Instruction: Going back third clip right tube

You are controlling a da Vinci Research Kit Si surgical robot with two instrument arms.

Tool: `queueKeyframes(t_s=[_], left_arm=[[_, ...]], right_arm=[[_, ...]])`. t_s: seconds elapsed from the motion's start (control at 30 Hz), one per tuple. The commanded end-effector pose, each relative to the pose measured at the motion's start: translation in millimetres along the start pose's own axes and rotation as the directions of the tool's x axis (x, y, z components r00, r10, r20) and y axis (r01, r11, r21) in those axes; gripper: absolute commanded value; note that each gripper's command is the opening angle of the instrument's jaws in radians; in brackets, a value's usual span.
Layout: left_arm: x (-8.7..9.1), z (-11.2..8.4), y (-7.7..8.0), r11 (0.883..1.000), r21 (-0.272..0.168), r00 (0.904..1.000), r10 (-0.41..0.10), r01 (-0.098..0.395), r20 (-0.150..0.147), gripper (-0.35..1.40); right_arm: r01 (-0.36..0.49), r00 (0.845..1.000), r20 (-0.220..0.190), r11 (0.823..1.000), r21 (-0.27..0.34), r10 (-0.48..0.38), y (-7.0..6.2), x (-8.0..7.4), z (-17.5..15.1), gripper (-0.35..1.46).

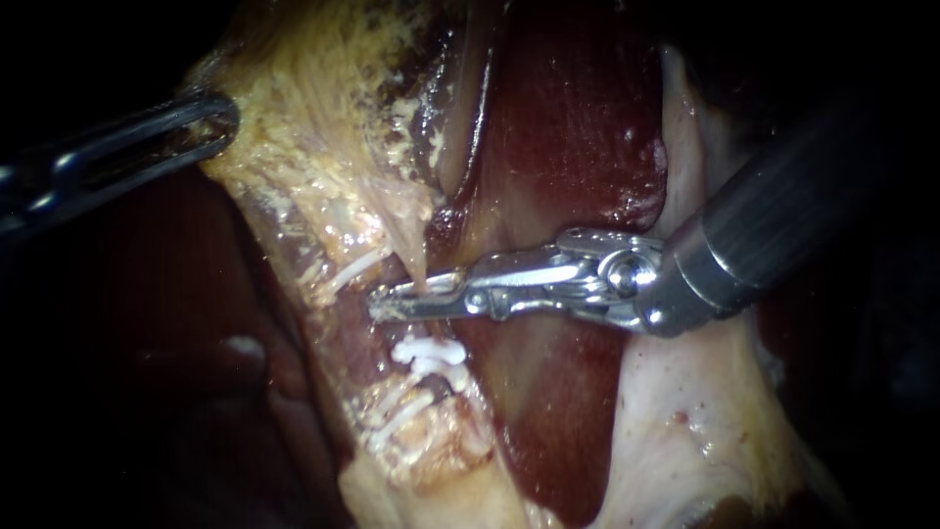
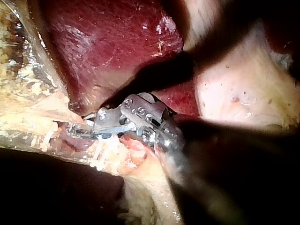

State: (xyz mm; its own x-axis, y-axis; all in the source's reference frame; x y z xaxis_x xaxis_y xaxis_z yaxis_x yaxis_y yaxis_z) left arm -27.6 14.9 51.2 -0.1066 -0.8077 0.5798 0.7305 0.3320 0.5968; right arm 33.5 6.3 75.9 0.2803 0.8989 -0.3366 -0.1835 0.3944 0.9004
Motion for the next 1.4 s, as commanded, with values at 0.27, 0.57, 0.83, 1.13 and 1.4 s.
queueKeyframes(t_s=[0.27,0.57,0.83,1.13,1.4], left_arm=[[0.0,-0.1,-0.2,1.000,-0.002,1.0000,0.000,0.000,0.002,-0.35],[0.2,-0.2,-0.3,1.000,-0.004,1.0000,0.000,0.000,0.003,-0.35],[0.2,-0.2,-0.3,1.000,-0.004,1.0000,0.000,0.000,0.003,-0.35],[0.3,0.0,-0.5,1.000,-0.005,1.0000,0.001,-0.001,0.004,-0.35],[0.5,0.2,-0.6,1.000,-0.007,1.0000,0.001,-0.001,0.005,-0.35]], right_arm=[[0.000,1.000,-0.003,1.000,-0.005,0.000,-0.1,0.0,-0.1,0.33],[0.127,0.991,-0.040,0.991,-0.029,-0.128,-0.1,0.0,-0.2,0.60],[0.221,0.974,-0.039,0.975,-0.018,-0.222,-0.9,-0.3,-0.8,0.60],[0.241,0.970,-0.044,0.970,0.008,-0.240,-1.3,-0.6,0.0,0.60],[0.263,0.965,-0.031,0.964,0.040,-0.261,-1.6,-2.5,4.2,0.60]])
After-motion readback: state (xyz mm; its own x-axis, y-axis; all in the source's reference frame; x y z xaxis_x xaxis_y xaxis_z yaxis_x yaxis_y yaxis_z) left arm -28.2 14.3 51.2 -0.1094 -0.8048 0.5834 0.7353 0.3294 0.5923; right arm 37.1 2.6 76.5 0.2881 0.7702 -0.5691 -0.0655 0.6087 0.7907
